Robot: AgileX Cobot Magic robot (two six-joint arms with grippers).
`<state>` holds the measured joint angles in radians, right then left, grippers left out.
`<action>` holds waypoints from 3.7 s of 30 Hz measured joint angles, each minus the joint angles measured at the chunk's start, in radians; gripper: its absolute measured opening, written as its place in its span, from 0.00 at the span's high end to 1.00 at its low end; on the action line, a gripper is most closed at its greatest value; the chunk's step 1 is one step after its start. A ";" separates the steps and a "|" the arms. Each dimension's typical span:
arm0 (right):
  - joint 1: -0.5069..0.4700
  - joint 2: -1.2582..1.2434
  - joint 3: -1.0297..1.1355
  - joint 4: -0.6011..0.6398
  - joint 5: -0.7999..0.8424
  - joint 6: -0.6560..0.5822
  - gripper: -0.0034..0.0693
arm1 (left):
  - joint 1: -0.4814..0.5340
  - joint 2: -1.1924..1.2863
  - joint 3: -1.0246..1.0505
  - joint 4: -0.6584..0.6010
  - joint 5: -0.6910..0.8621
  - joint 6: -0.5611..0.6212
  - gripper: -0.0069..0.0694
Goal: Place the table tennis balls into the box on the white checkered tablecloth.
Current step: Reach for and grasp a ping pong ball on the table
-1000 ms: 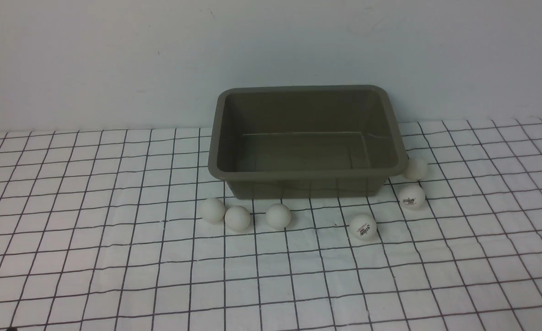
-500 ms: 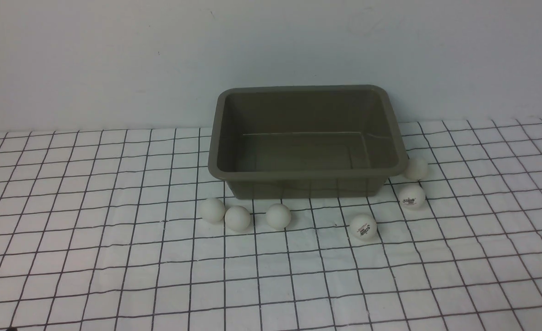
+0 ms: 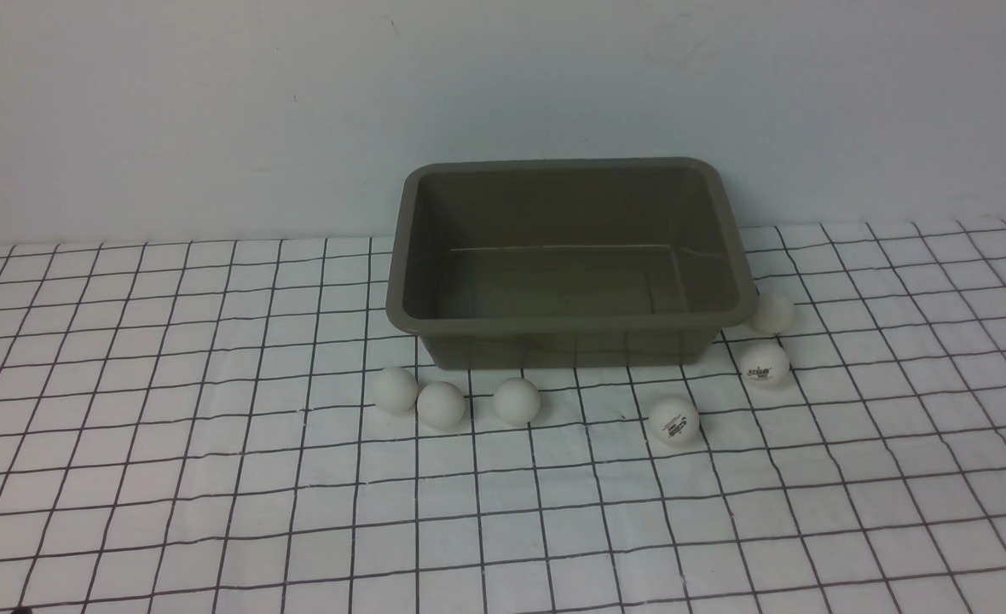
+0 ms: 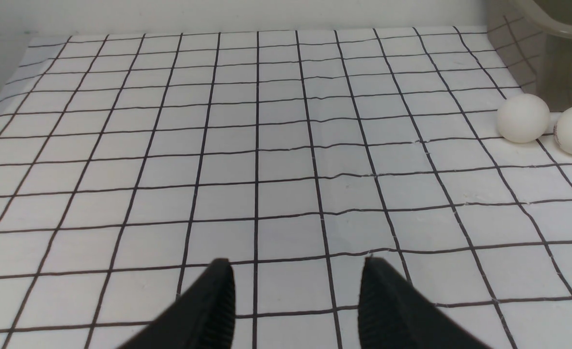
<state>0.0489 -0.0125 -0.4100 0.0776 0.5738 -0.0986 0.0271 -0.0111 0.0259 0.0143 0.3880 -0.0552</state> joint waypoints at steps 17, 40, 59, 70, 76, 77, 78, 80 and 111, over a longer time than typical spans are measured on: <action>0.000 0.000 0.000 0.027 0.000 0.001 0.25 | 0.000 0.000 0.000 0.000 0.000 0.000 0.49; 0.000 0.000 0.000 0.079 0.095 0.001 0.25 | 0.000 0.000 0.000 -0.424 -0.233 -0.087 0.49; 0.000 0.034 0.000 0.337 0.158 -0.237 0.25 | 0.000 0.279 -0.429 -0.519 0.201 0.349 0.47; 0.000 0.499 -0.135 0.587 0.199 -0.533 0.25 | 0.000 0.524 -0.458 -0.683 0.232 0.665 0.28; 0.000 0.778 -0.326 0.566 0.220 -0.548 0.25 | 0.000 0.530 -0.458 -0.656 0.218 0.739 0.28; 0.000 0.812 -0.350 0.562 0.220 -0.549 0.25 | 0.000 0.530 -0.458 -0.655 0.218 0.751 0.28; 0.000 0.863 -0.383 0.554 0.220 -0.549 0.25 | 0.000 0.530 -0.458 -0.655 0.217 0.764 0.28; 0.000 0.946 -0.439 0.537 0.221 -0.549 0.25 | 0.000 0.530 -0.458 -0.655 0.217 0.781 0.28; -0.176 1.735 -0.740 0.869 0.142 -1.108 0.34 | 0.000 0.530 -0.458 -0.662 0.196 0.795 0.28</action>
<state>-0.1268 1.7221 -1.1498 0.9471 0.7159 -1.2063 0.0271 0.5193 -0.4318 -0.6476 0.5843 0.7396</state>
